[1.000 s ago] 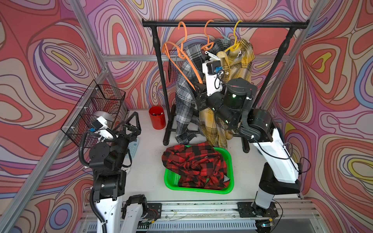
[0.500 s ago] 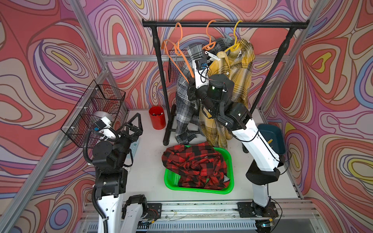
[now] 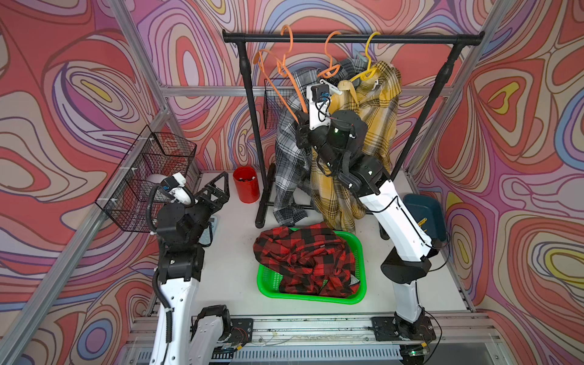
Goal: Remove the clothespins securing long-sleeve shirts to the hanger
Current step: Place the hanger on the clothesline.
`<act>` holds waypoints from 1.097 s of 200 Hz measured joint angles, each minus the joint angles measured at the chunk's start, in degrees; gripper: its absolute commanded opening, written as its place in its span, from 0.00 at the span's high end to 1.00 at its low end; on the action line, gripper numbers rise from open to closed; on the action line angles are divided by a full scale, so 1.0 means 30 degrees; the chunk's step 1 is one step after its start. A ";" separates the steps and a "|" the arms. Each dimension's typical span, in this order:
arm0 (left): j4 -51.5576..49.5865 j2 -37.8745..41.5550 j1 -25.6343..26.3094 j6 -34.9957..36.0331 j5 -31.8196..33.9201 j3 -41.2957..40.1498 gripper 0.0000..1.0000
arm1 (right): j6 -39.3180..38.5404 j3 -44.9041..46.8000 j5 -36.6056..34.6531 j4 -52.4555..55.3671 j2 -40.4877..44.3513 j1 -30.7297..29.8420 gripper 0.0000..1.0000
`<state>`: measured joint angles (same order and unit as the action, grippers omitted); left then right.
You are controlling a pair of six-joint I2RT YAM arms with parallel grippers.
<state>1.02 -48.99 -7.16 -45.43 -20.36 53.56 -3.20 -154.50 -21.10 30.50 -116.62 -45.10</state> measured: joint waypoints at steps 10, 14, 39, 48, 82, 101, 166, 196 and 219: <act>0.0036 -0.0823 0.0022 0.0153 -0.0233 0.0073 0.03 | 0.0102 -0.0080 0.0080 -0.0109 -0.0073 0.0182 1.00; 0.0036 -0.1093 0.0036 0.0204 -0.0291 0.0080 0.03 | 0.0160 -0.0080 0.0102 -0.0146 -0.0095 0.0248 1.00; 0.0044 -0.1967 0.0168 0.0437 -0.0663 0.0131 0.03 | 0.0284 -0.0372 0.0153 -0.0372 -0.0430 0.0546 1.00; 0.0044 -0.2025 0.0226 0.0525 -0.0765 0.0233 0.03 | 0.0335 -0.0474 0.0197 -0.0474 -0.0568 0.0663 1.00; 0.0233 -0.2018 0.0270 0.0845 -0.0976 0.0597 0.03 | 0.0809 -0.0568 0.0597 -0.0678 -0.0962 0.1304 1.00; 0.0255 -0.2025 0.0270 0.0969 -0.1071 0.0612 0.03 | 0.1064 -0.0583 0.0816 -0.0896 -0.1209 0.1617 1.00; 0.0255 -0.2244 0.0284 0.1093 -0.1341 0.0612 0.03 | 0.1967 -0.0765 0.1515 -0.1341 -0.2033 0.2448 1.00; 0.0255 -0.2310 0.0299 0.1093 -0.1384 0.0612 0.03 | 0.2178 -0.0860 0.1836 -0.1450 -0.2317 0.2586 1.00; 0.0255 -0.2426 0.0379 0.1086 -0.1435 0.0612 0.03 | 0.2477 -0.0911 0.2200 -0.1450 -0.2535 0.2601 1.00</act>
<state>1.78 -56.27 -6.02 -42.17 -24.67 55.40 4.23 -157.23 -14.50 26.15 -124.22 -37.30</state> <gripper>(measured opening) 0.966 0.142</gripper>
